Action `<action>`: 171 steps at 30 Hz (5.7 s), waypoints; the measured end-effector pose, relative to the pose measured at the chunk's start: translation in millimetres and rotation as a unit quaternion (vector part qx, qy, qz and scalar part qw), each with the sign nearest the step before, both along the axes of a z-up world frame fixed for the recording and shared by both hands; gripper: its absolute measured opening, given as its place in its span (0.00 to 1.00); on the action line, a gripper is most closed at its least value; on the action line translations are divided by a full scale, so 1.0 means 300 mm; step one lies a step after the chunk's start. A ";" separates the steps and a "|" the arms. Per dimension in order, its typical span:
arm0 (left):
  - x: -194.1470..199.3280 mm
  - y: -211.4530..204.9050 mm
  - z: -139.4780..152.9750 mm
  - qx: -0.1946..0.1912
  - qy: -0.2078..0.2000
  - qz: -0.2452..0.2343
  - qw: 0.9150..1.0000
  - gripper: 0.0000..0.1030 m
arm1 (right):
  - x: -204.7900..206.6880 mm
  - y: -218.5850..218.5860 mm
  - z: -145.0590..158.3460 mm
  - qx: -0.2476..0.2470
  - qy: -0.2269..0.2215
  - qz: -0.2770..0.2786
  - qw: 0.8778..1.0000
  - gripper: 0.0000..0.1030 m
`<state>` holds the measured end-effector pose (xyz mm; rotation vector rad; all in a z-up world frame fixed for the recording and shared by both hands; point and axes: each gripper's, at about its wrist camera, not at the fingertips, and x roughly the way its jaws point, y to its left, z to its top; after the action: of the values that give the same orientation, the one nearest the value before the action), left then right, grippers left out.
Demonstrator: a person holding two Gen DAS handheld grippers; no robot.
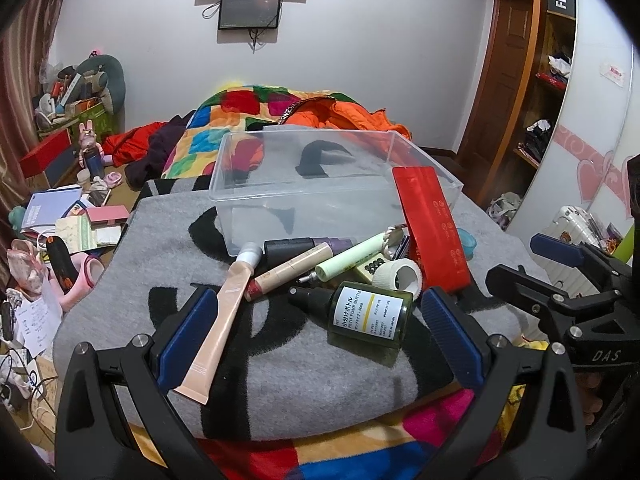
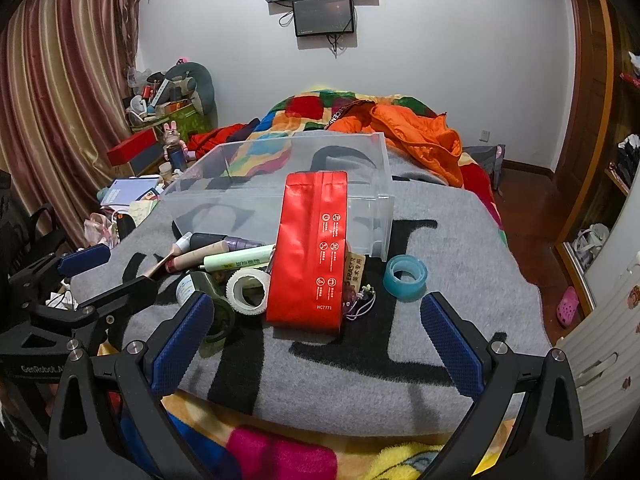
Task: Organize objects
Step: 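Reach the left gripper toward the beige cosmetic tube, then grasp the beige tube with the left gripper while the right gripper grasps the red pouch, then lift both held items over the clear box and release them inside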
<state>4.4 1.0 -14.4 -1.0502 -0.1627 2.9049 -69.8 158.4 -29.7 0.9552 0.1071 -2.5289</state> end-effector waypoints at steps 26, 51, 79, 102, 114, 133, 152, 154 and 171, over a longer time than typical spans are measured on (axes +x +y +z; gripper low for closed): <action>-0.041 -0.168 -0.102 -0.008 -0.021 0.037 0.999 0.85 | -0.127 -0.015 -0.077 -0.009 -0.052 -0.018 0.998 1.00; -0.298 -0.244 -0.178 -0.005 -0.111 -0.021 0.994 0.52 | -0.273 -0.120 -0.100 0.016 -0.052 -0.018 0.998 0.85; -0.252 -0.269 -0.186 -0.006 -0.099 -0.006 0.995 0.22 | -0.144 -0.032 -0.137 0.033 -0.050 -0.012 0.998 0.84; -0.128 -0.270 0.062 0.041 0.002 0.005 0.999 0.20 | -0.108 -0.060 -0.148 0.053 -0.034 0.006 0.998 0.53; -0.115 -0.245 0.202 0.050 0.052 0.000 0.997 0.19 | -0.084 -0.034 -0.086 0.040 -0.006 -0.010 0.999 0.52; -0.182 -0.182 0.385 0.017 0.119 -0.006 0.993 0.19 | -0.173 -0.096 0.084 0.009 0.049 0.009 0.999 0.52; -0.444 -0.135 0.344 0.026 0.105 -0.001 0.994 0.19 | -0.408 -0.185 0.083 0.018 0.037 0.002 0.999 0.52; -0.467 -0.128 0.329 0.036 0.102 -0.006 0.994 0.19 | -0.429 -0.194 0.071 0.020 0.030 0.002 0.999 0.52; -0.609 -0.148 0.131 0.099 0.014 -0.027 0.995 0.19 | -0.523 -0.260 -0.046 0.055 -0.023 0.022 0.998 0.53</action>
<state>-178.2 -43.3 24.9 -0.9663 -0.4055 2.7841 -226.6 80.4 -43.4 1.0411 0.2529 -2.4802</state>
